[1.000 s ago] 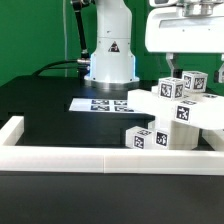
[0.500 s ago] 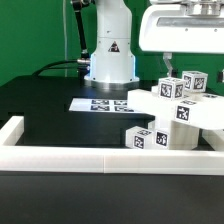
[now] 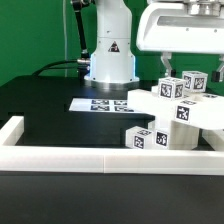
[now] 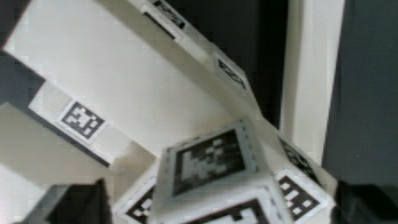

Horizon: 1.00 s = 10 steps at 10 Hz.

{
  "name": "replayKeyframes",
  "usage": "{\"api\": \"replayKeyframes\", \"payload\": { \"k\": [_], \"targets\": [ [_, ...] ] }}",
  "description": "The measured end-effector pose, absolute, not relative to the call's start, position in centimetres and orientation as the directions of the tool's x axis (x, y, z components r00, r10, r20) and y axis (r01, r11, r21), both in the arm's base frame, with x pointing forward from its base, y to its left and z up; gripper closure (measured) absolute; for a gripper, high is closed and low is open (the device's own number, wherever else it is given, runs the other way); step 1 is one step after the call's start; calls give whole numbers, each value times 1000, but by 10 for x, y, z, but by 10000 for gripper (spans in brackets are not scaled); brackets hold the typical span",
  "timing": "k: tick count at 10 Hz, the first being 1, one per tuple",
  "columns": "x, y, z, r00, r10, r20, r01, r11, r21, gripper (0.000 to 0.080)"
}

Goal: Assemble chair

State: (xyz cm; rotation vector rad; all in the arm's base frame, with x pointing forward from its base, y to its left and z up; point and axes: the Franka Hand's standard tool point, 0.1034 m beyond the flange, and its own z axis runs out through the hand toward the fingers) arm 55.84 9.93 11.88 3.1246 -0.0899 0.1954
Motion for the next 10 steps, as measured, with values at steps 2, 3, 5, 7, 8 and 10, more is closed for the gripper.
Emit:
{"api": "replayKeyframes", "payload": {
  "k": [2,3,5,7,8,10],
  "targets": [
    [558,99,119,989,-76,125,-77,-997,4,514],
    [558,99,119,989,-76,125,-77,-997,4,514],
    [558,99,119,976,-179,124,-179,-984,-10,512],
    [558,100,119,943,-309,122,-308,-951,-27,512],
    [558,100,119,908,-402,118,-400,-915,-41,512],
    [558,101,119,848,-519,109,-515,-855,-59,512]
  ]
}}
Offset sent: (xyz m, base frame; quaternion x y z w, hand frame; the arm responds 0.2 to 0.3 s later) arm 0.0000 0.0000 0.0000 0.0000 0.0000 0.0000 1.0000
